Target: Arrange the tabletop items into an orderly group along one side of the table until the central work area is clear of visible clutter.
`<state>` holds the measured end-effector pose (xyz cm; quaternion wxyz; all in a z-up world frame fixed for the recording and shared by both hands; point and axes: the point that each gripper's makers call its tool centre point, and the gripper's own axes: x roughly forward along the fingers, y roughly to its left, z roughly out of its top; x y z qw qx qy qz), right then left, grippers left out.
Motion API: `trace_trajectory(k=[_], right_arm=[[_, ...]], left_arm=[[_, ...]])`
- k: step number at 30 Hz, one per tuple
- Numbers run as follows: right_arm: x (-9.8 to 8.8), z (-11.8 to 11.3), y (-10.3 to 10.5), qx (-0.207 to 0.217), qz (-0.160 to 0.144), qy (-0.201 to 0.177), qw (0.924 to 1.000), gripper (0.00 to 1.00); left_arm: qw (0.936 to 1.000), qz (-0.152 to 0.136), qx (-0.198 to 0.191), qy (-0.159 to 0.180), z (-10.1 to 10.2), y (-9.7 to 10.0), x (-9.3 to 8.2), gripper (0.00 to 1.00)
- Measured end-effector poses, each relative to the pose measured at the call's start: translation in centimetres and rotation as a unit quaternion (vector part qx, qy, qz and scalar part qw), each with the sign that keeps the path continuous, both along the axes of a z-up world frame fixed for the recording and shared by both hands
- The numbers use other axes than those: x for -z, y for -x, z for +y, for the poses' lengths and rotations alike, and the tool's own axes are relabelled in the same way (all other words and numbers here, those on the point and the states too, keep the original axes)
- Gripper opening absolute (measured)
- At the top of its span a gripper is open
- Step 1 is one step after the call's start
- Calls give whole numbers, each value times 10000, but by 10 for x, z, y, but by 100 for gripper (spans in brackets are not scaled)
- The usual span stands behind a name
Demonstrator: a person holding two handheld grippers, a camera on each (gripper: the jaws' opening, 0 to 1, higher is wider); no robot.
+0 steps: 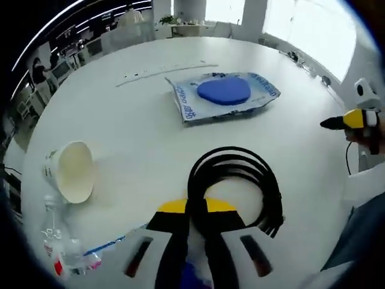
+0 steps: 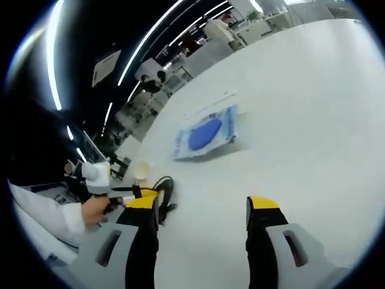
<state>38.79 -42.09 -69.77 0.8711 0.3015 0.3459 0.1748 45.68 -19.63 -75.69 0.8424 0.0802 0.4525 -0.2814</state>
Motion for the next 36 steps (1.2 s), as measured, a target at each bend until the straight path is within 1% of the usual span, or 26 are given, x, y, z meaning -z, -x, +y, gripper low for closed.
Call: trace_trajectory(k=[1,2,3,5,6,7,11,13,15,16,17,18,19,20,21,22,24,26,27,28,29,30,32,34,36], right_arm=[[0,0,0,13,1,-20,10000,57],[-1,0,0,30,6,-39,10000,57],[-1,1,0,34,13,-48,10000,57],[1,1,1,29,37,-53,10000,56],[1,1,2,26,47,-56,10000,56],[2,2,2,19,63,-71,10000,56],[1,6,4,-4,94,-172,9998,57],[1,8,4,-15,111,-225,9997,57],[2,12,6,-37,164,-302,9994,57],[2,13,7,-43,179,-324,9993,57],[3,17,9,-44,242,-423,9988,58],[3,19,10,-38,295,-535,9981,58],[4,25,14,-74,436,-745,9962,58],[7,22,12,-53,368,-650,9972,58],[9,26,14,-66,454,-734,9962,58],[10,30,17,-109,522,-774,9956,58],[11,34,19,-159,539,-798,9952,58],[9,37,20,-164,539,-917,9942,59],[9,39,20,-136,549,-1005,9933,59],[8,40,20,-81,589,-1110,9920,59],[8,41,20,-64,590,-1146,9916,60],[7,41,19,-38,584,-1194,9911,60],[3,41,17,-1,514,-1294,9903,62],[-10,42,9,149,273,-1563,9872,66],[-18,41,5,257,146,-1706,9849,67]], left_arm=[[9999,52,-55,113,-2,2,-1,4],[9993,167,-172,278,-4,5,-2,4],[9989,206,-218,366,-6,6,-3,4],[9986,249,-214,425,-8,9,-5,3],[9979,287,-245,518,-10,10,-7,3],[9965,301,-311,715,-15,11,-12,3],[9947,242,-384,926,-22,10,-23,2],[9908,282,-526,1211,-29,9,-30,2],[9873,314,-644,1421,-34,8,-35,1],[9849,262,-685,1570,-37,6,-39,0],[9824,292,-727,1696,-40,7,-44,0],[9831,266,-685,1679,-41,7,-46,0],[9831,214,-616,1713,-46,9,-51,0],[9829,207,-597,1731,-47,9,-53,0],[9815,171,-512,1838,-55,10,-61,0],[9800,152,-514,1917,-58,10,-65,0],[9746,148,-534,2172,-67,12,-76,0],[9729,82,-488,2260,-73,13,-85,0],[9707,33,-443,2361,-79,13,-93,0],[9699,30,-432,2397,-81,14,-95,0],[9660,17,-365,2558,-89,17,-107,0],[9639,5,-324,2643,-94,18,-113,0],[9619,-59,-184,2728,-102,21,-125,0],[9590,-91,-59,2833,-111,26,-136,0],[9555,-88,29,2949,-119,30,-145,0]])
